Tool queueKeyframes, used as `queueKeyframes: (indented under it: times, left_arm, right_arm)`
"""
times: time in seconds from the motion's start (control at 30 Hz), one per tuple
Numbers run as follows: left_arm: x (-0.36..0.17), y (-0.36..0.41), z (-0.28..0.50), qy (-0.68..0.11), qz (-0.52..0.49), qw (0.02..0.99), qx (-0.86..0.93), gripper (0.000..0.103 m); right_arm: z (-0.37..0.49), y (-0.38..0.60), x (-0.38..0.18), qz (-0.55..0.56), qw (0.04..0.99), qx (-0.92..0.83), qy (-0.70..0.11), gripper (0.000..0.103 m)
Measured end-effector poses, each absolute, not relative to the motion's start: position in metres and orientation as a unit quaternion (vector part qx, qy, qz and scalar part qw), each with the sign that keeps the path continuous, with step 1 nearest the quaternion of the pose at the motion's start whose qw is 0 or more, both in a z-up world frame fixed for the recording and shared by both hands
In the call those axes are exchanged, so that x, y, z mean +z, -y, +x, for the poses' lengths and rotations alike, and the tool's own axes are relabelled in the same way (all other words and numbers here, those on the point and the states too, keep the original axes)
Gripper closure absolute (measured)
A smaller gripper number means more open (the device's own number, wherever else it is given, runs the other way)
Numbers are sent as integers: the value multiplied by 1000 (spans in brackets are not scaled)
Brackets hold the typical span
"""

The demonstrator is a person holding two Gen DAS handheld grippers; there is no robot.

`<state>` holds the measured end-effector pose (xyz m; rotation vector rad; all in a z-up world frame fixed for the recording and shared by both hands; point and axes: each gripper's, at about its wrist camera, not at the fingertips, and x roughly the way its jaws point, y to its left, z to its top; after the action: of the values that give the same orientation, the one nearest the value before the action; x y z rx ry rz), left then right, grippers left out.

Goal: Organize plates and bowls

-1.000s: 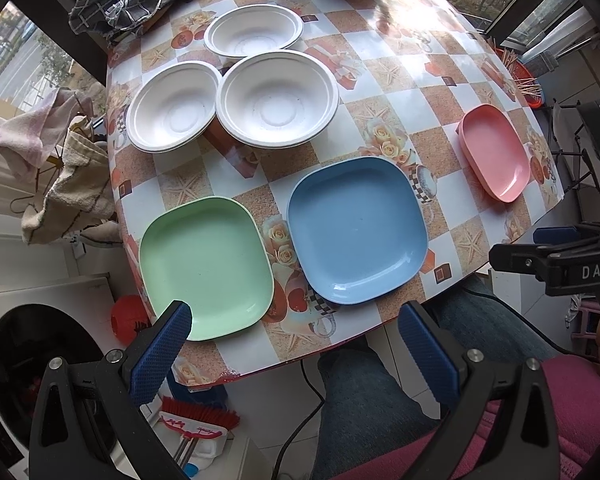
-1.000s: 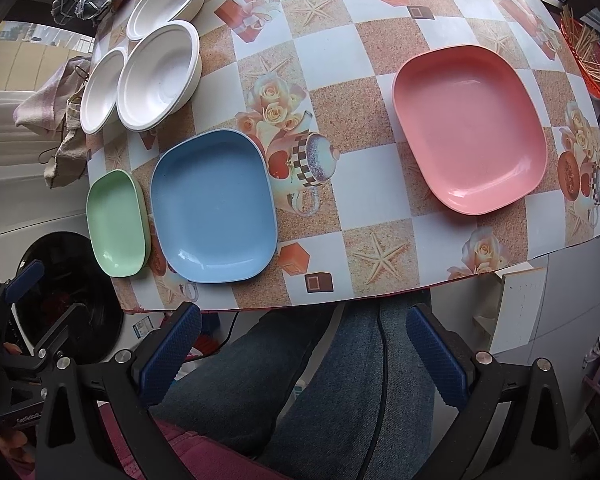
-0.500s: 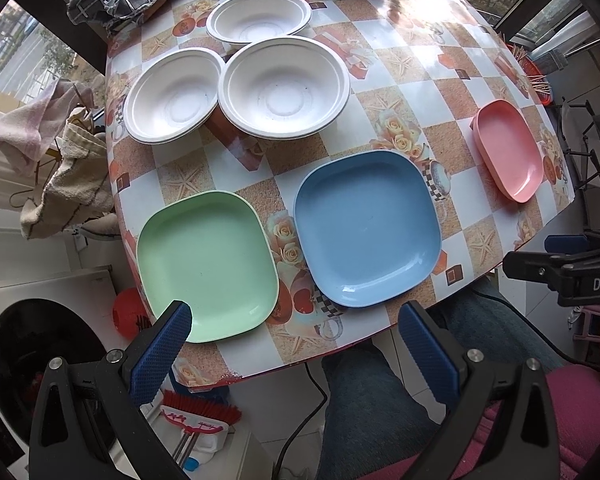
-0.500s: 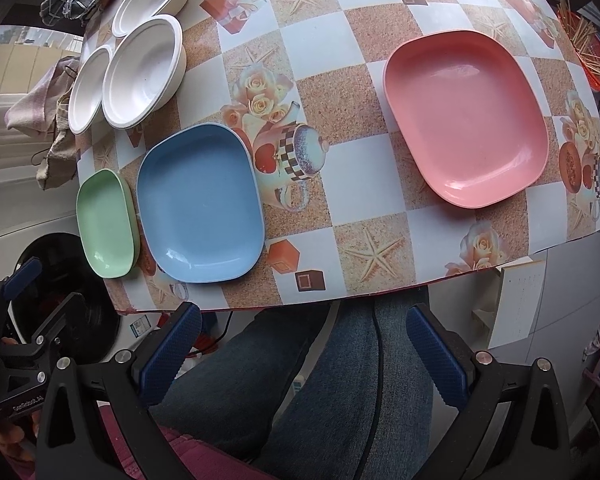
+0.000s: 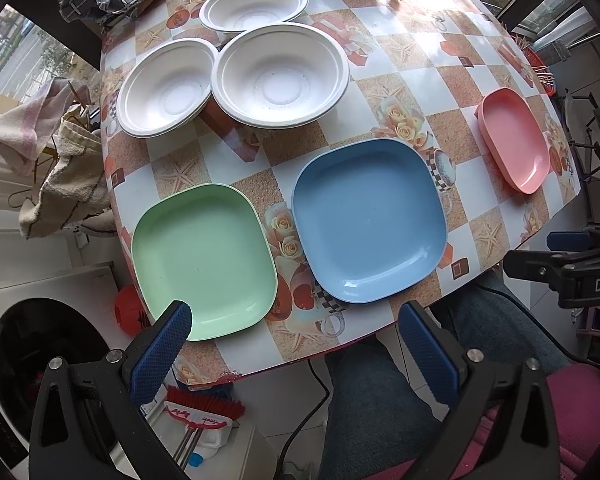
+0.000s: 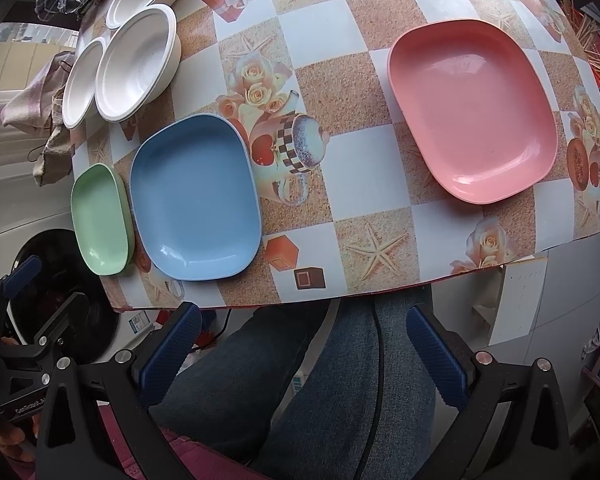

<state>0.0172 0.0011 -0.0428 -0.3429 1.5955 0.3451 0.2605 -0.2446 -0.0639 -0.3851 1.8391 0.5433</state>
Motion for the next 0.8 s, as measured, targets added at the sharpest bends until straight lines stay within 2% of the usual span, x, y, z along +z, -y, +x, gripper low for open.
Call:
queueKeyframes:
  times: [0.43,0.8]
  left_arm:
    - [-61,-11,18,-707,-170,667,165,0]
    - [-87,-15,28,-715,-159,655,186,0]
  right_arm:
    - [257,239,-79,-168,551,238,-782,0]
    - [251,211,-117,-200,554,247,-769,0]
